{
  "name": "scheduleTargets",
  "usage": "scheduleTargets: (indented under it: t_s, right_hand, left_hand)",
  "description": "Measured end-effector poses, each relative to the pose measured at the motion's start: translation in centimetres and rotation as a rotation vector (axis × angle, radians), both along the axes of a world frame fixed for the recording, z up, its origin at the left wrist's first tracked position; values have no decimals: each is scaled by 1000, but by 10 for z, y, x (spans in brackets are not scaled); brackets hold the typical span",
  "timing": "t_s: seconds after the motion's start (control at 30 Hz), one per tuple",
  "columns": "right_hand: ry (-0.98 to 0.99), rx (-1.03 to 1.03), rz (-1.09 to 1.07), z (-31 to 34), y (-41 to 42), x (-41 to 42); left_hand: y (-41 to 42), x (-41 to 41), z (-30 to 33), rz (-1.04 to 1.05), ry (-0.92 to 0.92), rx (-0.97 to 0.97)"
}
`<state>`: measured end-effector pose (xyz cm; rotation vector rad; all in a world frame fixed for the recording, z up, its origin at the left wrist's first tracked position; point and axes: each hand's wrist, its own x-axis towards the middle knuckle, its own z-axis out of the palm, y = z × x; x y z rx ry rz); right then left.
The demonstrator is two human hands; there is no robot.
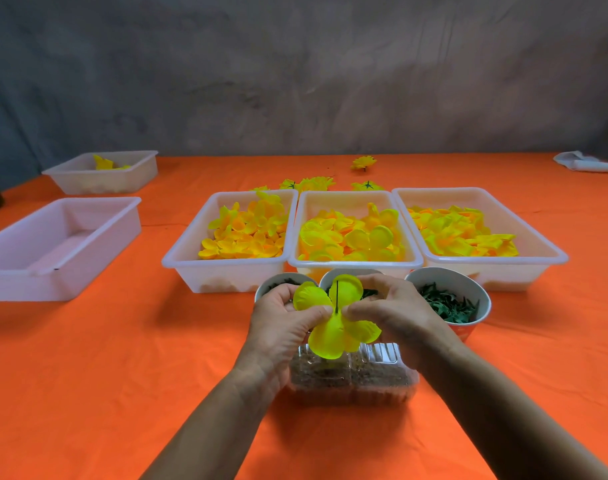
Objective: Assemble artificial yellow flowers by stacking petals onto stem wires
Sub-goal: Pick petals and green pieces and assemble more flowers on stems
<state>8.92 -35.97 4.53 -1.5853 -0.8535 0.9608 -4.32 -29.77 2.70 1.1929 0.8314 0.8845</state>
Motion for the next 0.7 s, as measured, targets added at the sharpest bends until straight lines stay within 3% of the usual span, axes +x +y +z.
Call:
scheduleTargets:
  t_s: [0.7]
  right_hand:
    - [-132, -89, 3, -2, 7, 2]
  left_hand:
    - [0, 2, -7, 30, 117, 23]
